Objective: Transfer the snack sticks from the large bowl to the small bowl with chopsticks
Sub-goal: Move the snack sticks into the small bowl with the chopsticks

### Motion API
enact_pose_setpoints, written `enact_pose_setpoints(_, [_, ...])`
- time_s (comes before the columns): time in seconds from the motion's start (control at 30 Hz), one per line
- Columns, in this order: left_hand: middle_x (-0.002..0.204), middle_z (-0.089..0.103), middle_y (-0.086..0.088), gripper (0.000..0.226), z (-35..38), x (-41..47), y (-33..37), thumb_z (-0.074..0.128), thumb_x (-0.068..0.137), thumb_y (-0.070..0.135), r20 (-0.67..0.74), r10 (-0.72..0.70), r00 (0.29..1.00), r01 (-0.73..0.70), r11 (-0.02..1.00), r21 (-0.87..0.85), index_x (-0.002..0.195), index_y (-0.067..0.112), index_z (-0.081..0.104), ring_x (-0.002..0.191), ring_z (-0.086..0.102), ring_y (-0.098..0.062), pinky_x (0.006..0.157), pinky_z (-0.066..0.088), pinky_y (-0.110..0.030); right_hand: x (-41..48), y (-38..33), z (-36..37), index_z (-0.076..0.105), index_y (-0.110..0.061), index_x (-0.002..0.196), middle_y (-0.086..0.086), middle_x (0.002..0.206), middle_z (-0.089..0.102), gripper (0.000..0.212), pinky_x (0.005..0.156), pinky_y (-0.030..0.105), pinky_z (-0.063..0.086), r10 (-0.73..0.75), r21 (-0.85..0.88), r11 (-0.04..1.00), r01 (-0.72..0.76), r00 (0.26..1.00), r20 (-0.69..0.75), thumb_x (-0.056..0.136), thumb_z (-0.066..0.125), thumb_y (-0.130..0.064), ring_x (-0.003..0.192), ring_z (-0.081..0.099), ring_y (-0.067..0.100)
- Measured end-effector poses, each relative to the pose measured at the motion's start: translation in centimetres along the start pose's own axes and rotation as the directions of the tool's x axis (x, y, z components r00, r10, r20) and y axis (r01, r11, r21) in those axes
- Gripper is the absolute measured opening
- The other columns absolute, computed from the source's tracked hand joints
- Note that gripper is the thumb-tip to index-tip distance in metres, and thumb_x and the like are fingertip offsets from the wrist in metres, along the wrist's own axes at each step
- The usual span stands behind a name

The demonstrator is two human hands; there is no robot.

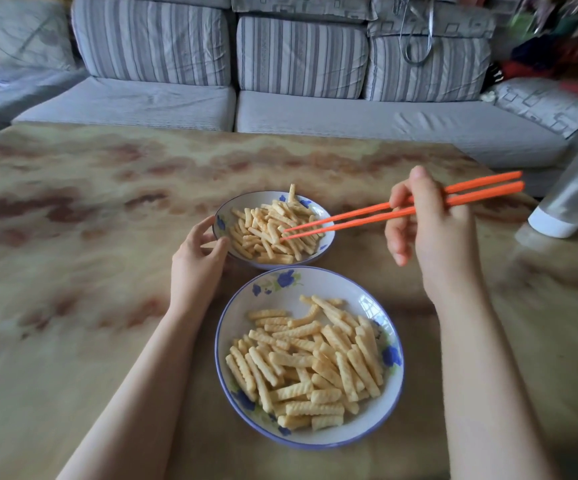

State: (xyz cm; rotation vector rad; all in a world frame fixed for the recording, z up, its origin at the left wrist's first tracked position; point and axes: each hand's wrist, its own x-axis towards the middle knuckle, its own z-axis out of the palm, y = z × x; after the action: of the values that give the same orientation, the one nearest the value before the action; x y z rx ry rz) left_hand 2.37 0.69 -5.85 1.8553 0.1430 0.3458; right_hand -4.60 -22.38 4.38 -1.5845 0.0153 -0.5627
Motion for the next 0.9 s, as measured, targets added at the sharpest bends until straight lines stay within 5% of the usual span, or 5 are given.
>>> enact_pose_setpoints(0.07, [0.103, 0.068, 0.003, 0.042, 0.0, -0.1, 0.1, 0.056, 0.090, 0.018, 0.002, 0.000, 1.000, 0.000, 1.000, -0.002, 0.131, 0.025, 0.057, 0.066, 0.065, -0.010, 0.073, 0.051, -0.024, -0.1, -0.7, -1.0, 0.049, -0.013, 0.064, 0.001, 0.034, 0.039, 0.042, 0.035, 0.017, 0.023, 0.012, -0.032, 0.999, -0.010, 0.998, 0.061, 0.102, 0.038, -0.028, 0.028, 0.030, 0.018])
enact_pose_setpoints(0.33, [0.105, 0.068, 0.004, 0.042, 0.0, 0.1, 0.0, 0.057, 0.090, 0.019, 0.000, 0.000, 1.000, 0.000, 1.000, 0.015, 0.131, 0.028, 0.056, 0.068, 0.065, -0.008, 0.068, 0.048, -0.019, -0.8, -2.3, -3.6, 0.050, -0.010, 0.067, 0.003, 0.034, 0.036, 0.041, 0.034, 0.015, 0.022, 0.108, -0.227, 0.972, -0.066, 0.978, 0.177, 0.102, 0.039, -0.031, 0.029, 0.026, 0.018])
enact_pose_setpoints(0.77, [0.102, 0.067, 0.004, 0.042, 0.0, 0.1, 0.0, 0.057, 0.090, 0.017, -0.011, 0.009, 1.000, -0.009, 1.000, 0.024, 0.131, 0.025, 0.057, 0.065, 0.062, -0.002, 0.056, 0.041, -0.003, -1.7, -3.4, -4.6, 0.050, -0.007, 0.068, 0.004, 0.034, 0.037, 0.040, 0.032, 0.015, 0.024, 0.142, -0.269, 0.959, -0.086, 0.970, 0.197, 0.099, 0.044, -0.032, 0.029, 0.027, 0.019])
enact_pose_setpoints(0.9, [0.104, 0.068, 0.004, 0.042, 0.0, 0.1, 0.0, 0.057, 0.090, 0.018, -0.009, 0.004, 1.000, -0.003, 1.000, 0.023, 0.131, 0.025, 0.057, 0.063, 0.062, -0.001, 0.061, 0.045, -0.008, -1.6, -3.2, -4.2, 0.049, -0.009, 0.065, 0.004, 0.034, 0.037, 0.043, 0.033, 0.016, 0.025, 0.123, -0.268, 0.960, -0.078, 0.980, 0.154, 0.100, 0.043, -0.034, 0.029, 0.028, 0.020])
